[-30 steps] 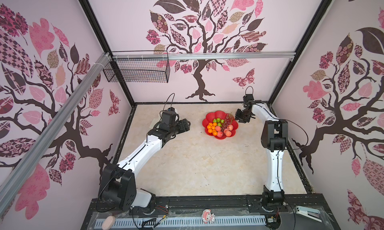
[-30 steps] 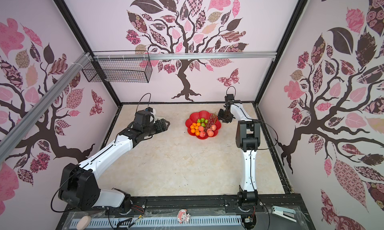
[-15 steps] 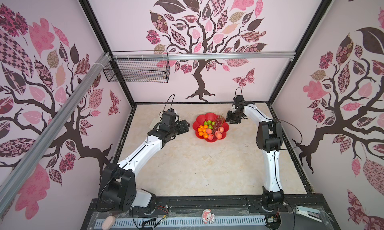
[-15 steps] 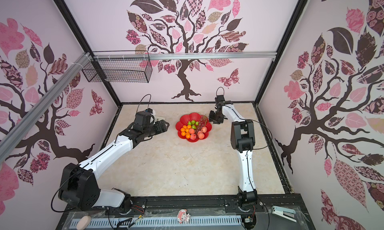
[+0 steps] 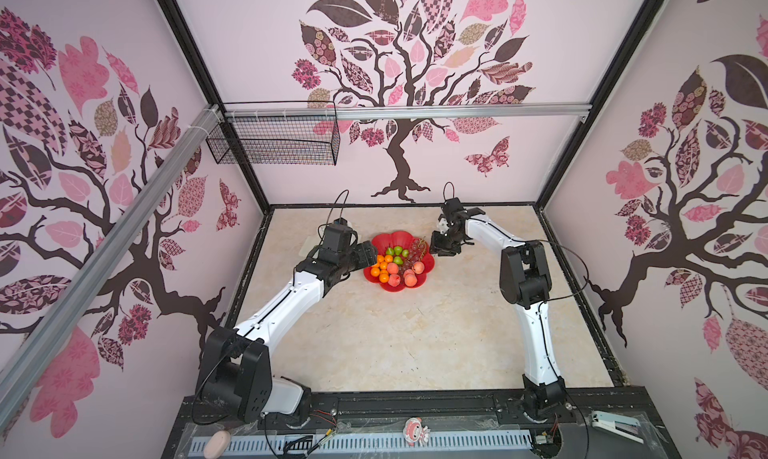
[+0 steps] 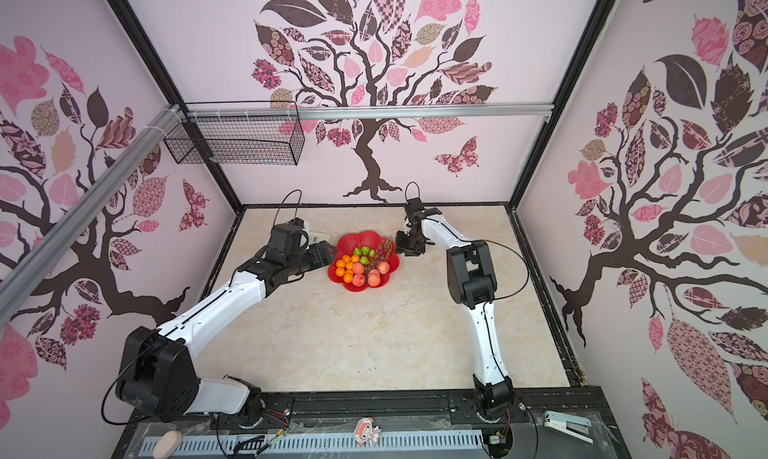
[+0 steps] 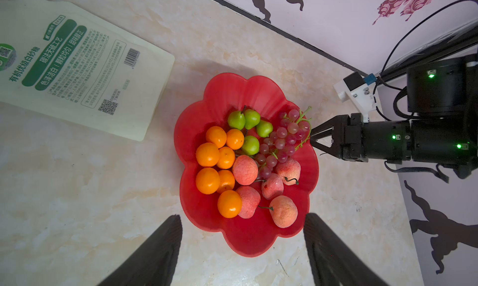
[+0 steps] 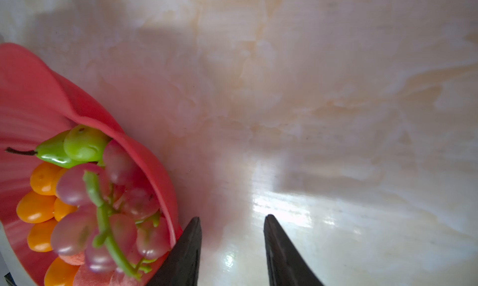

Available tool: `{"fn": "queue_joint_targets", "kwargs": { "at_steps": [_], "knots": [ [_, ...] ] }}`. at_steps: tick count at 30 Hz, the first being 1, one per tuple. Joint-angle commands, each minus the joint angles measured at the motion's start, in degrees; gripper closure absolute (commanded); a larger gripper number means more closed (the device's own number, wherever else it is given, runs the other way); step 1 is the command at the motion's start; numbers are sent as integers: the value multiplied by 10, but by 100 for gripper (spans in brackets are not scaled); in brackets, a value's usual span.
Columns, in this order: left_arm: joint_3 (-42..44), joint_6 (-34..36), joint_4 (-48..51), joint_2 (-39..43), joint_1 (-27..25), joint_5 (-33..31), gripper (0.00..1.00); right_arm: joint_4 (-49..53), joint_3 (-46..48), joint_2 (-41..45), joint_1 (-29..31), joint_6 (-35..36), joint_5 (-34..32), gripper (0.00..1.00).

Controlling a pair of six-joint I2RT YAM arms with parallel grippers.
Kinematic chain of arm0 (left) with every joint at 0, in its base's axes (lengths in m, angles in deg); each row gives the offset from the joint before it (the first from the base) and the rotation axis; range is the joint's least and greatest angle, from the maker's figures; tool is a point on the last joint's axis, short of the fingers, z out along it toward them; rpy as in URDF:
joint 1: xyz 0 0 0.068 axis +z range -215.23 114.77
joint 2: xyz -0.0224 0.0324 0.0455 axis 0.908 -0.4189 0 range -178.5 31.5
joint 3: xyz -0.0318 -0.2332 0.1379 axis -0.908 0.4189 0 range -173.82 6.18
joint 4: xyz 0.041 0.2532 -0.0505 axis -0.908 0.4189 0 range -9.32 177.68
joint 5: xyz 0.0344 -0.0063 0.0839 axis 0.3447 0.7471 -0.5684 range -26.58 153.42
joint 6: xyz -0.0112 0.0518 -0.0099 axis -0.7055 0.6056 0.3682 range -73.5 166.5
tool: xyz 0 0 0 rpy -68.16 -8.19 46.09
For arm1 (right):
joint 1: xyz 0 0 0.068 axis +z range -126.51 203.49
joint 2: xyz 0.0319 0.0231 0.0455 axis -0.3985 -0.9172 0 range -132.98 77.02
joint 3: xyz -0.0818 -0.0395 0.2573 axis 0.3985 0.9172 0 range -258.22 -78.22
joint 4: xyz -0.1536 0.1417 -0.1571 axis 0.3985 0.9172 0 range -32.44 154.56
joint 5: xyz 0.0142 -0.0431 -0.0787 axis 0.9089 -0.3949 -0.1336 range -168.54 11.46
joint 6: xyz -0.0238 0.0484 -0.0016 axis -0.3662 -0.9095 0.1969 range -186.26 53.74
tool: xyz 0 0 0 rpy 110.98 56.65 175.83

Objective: Place and organize the fake fruits in the fruit bowl

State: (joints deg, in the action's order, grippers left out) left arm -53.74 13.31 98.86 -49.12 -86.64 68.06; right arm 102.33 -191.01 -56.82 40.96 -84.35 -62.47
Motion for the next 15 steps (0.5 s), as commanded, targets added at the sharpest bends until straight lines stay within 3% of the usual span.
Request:
{"fn": "queue_joint_targets", "kwargs": {
  "at_steps": [1, 5, 8, 10, 11, 12, 13, 15],
  "knots": [
    [17, 13, 1, 24, 2, -31, 22, -2, 21, 46, -5, 1, -25, 54],
    [35, 41, -9, 57, 3, -101, 16, -66, 117, 135, -9, -26, -76, 47],
    [74, 47, -44, 90, 3, -202, 2, -162, 249, 244, -19, -59, -112, 43],
    [110, 59, -80, 114, 3, -261, 2, -259, 367, 335, -35, -78, -132, 41],
    [127, 67, -103, 122, 3, -285, 2, -304, 417, 371, -46, -93, -138, 34],
    [145, 84, -123, 130, 3, -319, 2, -364, 480, 409, -60, -111, -145, 13],
    [162, 114, -141, 138, 4, -345, 2, -422, 539, 442, -75, -132, -157, 1],
    [193, 156, -172, 146, 4, -403, 2, -494, 620, 493, -95, -152, -209, 0]
  ]
}}
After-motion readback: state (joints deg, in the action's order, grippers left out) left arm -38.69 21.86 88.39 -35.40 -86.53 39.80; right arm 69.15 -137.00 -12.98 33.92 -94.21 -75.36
